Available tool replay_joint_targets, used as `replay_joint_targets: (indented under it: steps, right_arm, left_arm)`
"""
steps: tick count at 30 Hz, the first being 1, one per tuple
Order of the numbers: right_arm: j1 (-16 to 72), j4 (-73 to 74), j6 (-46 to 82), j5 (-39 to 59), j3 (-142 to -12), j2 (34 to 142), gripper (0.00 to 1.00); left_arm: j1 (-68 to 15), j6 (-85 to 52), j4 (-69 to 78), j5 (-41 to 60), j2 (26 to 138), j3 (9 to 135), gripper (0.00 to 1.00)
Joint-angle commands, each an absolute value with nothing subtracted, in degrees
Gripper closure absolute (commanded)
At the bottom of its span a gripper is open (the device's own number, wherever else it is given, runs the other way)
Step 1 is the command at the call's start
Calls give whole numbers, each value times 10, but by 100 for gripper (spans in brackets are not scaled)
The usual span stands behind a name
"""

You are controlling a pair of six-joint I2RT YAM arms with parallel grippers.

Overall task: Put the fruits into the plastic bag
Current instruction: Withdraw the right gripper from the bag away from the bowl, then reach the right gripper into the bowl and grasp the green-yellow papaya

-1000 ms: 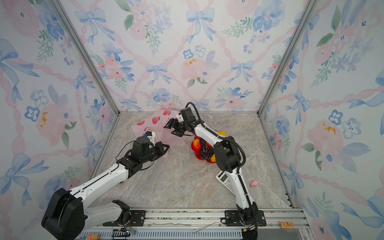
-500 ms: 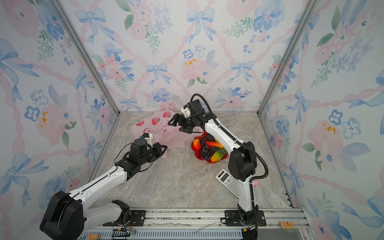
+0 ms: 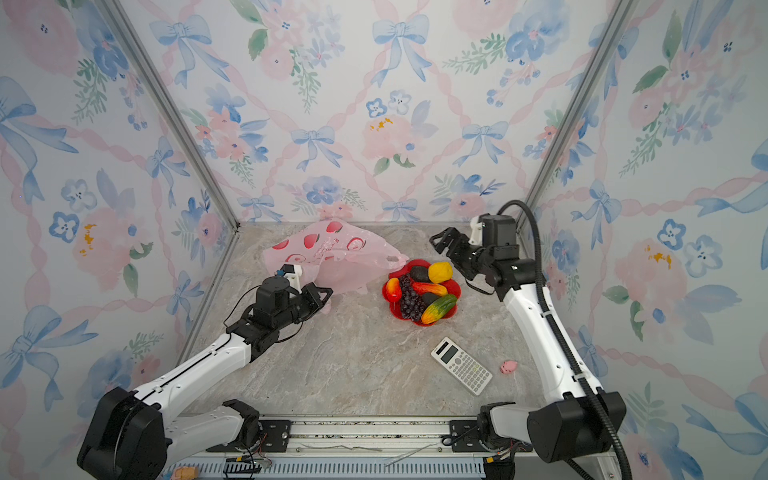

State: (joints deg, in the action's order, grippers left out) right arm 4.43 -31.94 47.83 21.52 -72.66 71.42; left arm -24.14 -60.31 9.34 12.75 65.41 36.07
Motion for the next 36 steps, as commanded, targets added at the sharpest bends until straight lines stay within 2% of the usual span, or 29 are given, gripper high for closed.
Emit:
replay_joint_targets:
  steps: [1,4,8,12,18,24,36]
  right_arm:
    - [15,-360,514,265,-715,698,4]
    - [-3,-514,445,246,-740,689,4]
    - [-19,-592,418,235,-707,658,3]
    - [-9,-567,441,236,-630,627,1]
    - [40,-479,471,221,-560,645,6]
    - [69,-442,457,205,-573,712,11]
    - [67,-396,430,191,-588,801,25]
  left_arm:
    - [-237,-598,98,139,642,357,100]
    - [-236,-594,92,139,639,361,100]
    - [-236,-592,89,138,638,363,100]
    - [-239,-592,90,138,639,362,100]
    - [-244,-596,90,132,638,361,100]
    - [-250,-600,88,127,635,358,100]
    - [-251,-606,85,112,626,351,100]
